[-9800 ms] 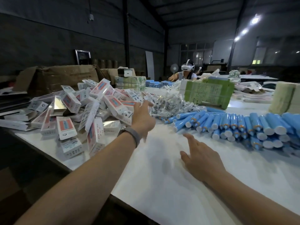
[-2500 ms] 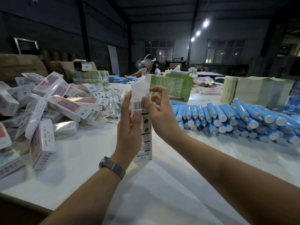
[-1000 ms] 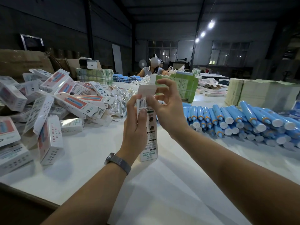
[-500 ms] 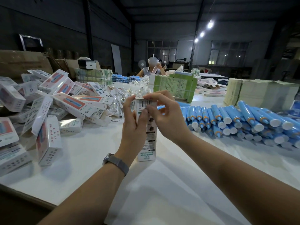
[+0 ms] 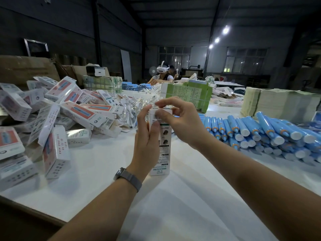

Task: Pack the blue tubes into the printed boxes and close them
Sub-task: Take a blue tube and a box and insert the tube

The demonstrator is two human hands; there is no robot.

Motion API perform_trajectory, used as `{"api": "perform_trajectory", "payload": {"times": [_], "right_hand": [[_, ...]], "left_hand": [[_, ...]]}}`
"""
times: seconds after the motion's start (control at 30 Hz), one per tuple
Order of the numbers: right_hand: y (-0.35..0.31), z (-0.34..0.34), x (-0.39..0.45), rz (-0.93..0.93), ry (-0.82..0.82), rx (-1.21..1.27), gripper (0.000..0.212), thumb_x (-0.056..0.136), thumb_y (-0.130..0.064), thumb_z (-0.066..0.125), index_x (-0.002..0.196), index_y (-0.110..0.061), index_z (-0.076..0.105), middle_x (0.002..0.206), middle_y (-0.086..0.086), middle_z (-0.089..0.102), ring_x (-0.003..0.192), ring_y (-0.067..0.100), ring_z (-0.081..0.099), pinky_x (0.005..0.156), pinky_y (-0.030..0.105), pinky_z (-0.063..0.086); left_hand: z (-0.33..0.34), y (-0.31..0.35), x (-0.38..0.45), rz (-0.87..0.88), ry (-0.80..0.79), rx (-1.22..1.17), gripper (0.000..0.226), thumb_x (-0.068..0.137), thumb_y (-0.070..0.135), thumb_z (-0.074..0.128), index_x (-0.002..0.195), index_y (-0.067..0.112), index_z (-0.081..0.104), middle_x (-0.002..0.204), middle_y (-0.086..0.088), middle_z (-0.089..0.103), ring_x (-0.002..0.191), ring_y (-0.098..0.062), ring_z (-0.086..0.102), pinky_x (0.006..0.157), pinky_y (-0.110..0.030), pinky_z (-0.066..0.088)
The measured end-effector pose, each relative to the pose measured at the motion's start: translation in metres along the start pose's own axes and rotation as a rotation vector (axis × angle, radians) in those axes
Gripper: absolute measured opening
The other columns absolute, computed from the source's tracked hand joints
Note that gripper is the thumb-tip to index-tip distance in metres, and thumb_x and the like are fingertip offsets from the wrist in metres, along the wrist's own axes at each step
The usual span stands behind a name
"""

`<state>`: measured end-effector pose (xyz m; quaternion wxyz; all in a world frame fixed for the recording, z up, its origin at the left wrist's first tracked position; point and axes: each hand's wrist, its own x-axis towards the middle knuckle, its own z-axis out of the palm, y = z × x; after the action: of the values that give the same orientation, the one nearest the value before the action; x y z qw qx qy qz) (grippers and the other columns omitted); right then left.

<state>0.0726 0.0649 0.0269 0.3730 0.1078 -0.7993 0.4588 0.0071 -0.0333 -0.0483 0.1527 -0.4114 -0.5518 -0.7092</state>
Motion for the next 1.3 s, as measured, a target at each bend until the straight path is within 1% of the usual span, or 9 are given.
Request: {"api": "perform_trajectory", "payload": {"times": [0.3, 0.43, 0.5, 0.67, 0.83, 0.93, 1.07, 1.23, 1.3], "right_hand": [[0.0, -0.003, 0.004, 0.011, -0.042, -0.003, 0.014, 0.093, 0.0, 0.063, 0.098, -0.007, 0.073, 0.098, 0.016, 0.072, 0.09, 0.035, 0.068, 0.083, 0.05, 0.057], [-0.001, 0.006, -0.001, -0.034, 0.019, -0.074, 0.011, 0.09, -0.004, 0.068, 0.094, -0.012, 0.073, 0.095, 0.008, 0.07, 0.09, 0.025, 0.067, 0.086, 0.051, 0.052], [-0.001, 0.009, -0.003, -0.047, 0.046, -0.074, 0.007, 0.088, -0.009, 0.072, 0.09, -0.016, 0.072, 0.091, 0.005, 0.069, 0.087, 0.022, 0.067, 0.084, 0.05, 0.052], [-0.002, 0.013, -0.002, -0.048, 0.079, -0.076, 0.004, 0.087, -0.009, 0.072, 0.086, -0.013, 0.071, 0.087, 0.001, 0.068, 0.082, 0.018, 0.065, 0.08, 0.041, 0.054], [-0.004, 0.016, 0.0, -0.051, 0.096, -0.109, 0.007, 0.09, -0.01, 0.068, 0.087, -0.016, 0.07, 0.084, -0.008, 0.066, 0.08, 0.002, 0.06, 0.074, 0.015, 0.045], [-0.006, 0.019, 0.004, -0.027, 0.105, -0.09, 0.007, 0.092, -0.012, 0.067, 0.086, -0.015, 0.07, 0.082, -0.007, 0.068, 0.081, 0.006, 0.062, 0.076, 0.019, 0.048], [-0.009, 0.019, 0.005, -0.019, 0.105, -0.071, 0.008, 0.092, -0.012, 0.067, 0.085, -0.011, 0.071, 0.079, -0.007, 0.068, 0.08, 0.008, 0.063, 0.078, 0.026, 0.051], [-0.014, 0.013, 0.01, 0.078, 0.031, -0.1, 0.012, 0.091, -0.016, 0.068, 0.081, -0.011, 0.07, 0.08, 0.004, 0.07, 0.08, 0.022, 0.065, 0.082, 0.043, 0.054], [-0.018, 0.009, 0.013, 0.099, -0.009, -0.119, 0.015, 0.091, -0.017, 0.069, 0.078, -0.009, 0.07, 0.076, 0.004, 0.069, 0.072, 0.015, 0.062, 0.075, 0.04, 0.054]], "left_hand": [[0.0, -0.004, 0.001, 0.024, 0.001, -0.002, 0.034, 0.099, 0.053, 0.036, 0.132, 0.061, 0.035, 0.113, 0.014, 0.067, 0.094, -0.019, 0.07, 0.078, -0.05, 0.059], [0.0, -0.005, -0.001, 0.019, 0.003, 0.052, 0.035, 0.1, 0.052, 0.035, 0.132, 0.063, 0.032, 0.101, 0.028, 0.067, 0.087, -0.025, 0.069, 0.077, -0.059, 0.057], [0.0, -0.004, -0.001, 0.035, -0.002, 0.053, 0.035, 0.101, 0.051, 0.035, 0.135, 0.06, 0.031, 0.109, 0.03, 0.066, 0.091, -0.012, 0.07, 0.08, -0.053, 0.059], [0.001, -0.004, 0.0, 0.046, 0.006, 0.071, 0.036, 0.102, 0.049, 0.034, 0.135, 0.062, 0.028, 0.114, 0.036, 0.063, 0.097, 0.004, 0.067, 0.081, -0.042, 0.058], [0.003, -0.004, 0.0, 0.055, 0.018, 0.073, 0.037, 0.103, 0.046, 0.033, 0.134, 0.065, 0.028, 0.117, 0.035, 0.062, 0.103, 0.002, 0.067, 0.08, -0.027, 0.057], [0.002, -0.004, 0.001, 0.06, 0.032, 0.064, 0.039, 0.102, 0.045, 0.034, 0.136, 0.065, 0.028, 0.12, 0.034, 0.061, 0.106, 0.001, 0.066, 0.081, -0.022, 0.056], [0.001, -0.004, 0.001, 0.038, 0.043, 0.075, 0.042, 0.099, 0.049, 0.034, 0.136, 0.068, 0.027, 0.132, 0.025, 0.058, 0.117, -0.007, 0.063, 0.094, -0.039, 0.055], [0.0, 0.001, 0.0, 0.046, 0.014, 0.092, 0.043, 0.098, 0.051, 0.032, 0.134, 0.073, 0.022, 0.125, 0.042, 0.054, 0.112, 0.0, 0.063, 0.089, -0.024, 0.054], [0.0, 0.003, 0.0, 0.04, 0.006, 0.073, 0.044, 0.098, 0.052, 0.031, 0.134, 0.074, 0.021, 0.127, 0.047, 0.049, 0.119, 0.003, 0.058, 0.095, -0.024, 0.052]]}}
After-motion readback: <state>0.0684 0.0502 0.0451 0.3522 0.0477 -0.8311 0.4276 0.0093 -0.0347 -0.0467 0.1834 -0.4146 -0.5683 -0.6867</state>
